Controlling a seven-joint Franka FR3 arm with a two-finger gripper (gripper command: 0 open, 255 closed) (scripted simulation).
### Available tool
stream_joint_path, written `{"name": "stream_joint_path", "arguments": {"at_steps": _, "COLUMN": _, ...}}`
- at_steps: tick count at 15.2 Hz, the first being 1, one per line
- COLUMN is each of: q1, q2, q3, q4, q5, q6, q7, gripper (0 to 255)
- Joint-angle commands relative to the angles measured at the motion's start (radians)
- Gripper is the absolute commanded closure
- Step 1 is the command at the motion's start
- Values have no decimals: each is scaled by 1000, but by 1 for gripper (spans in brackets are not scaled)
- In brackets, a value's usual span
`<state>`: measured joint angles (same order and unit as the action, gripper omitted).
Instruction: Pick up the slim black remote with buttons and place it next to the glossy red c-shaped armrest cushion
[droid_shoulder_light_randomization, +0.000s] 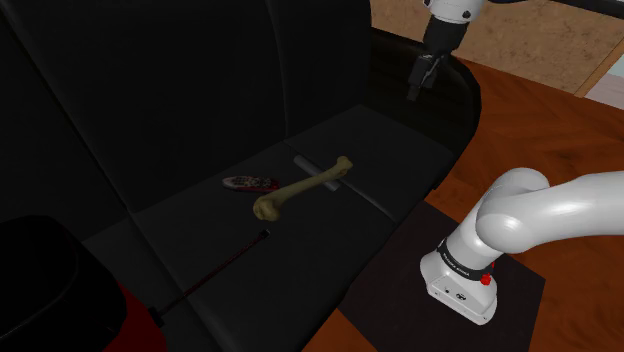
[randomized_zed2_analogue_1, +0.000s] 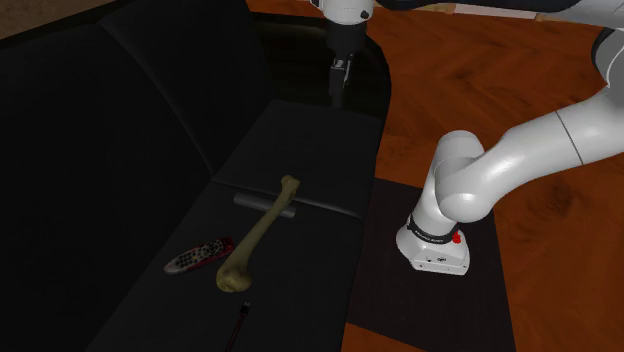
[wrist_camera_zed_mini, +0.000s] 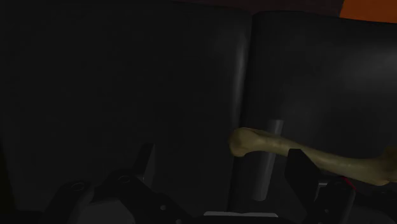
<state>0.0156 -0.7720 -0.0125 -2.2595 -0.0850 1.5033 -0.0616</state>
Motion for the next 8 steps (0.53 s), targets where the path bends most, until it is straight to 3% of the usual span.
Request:
{"name": "stream_joint_path", "arguments": {"at_steps": 1, "q1": 0, "q2": 0, "q3": 0, "q4": 0, "q5": 0, "q6": 0, "q7": 0, "gripper": 0}}
{"name": "stream_joint_path", "arguments": {"at_steps": 8, "q1": 16, "q2": 90, "q3": 30, "q4": -139, "q5": 63, "q6": 222, "q7": 81, "gripper": 0}}
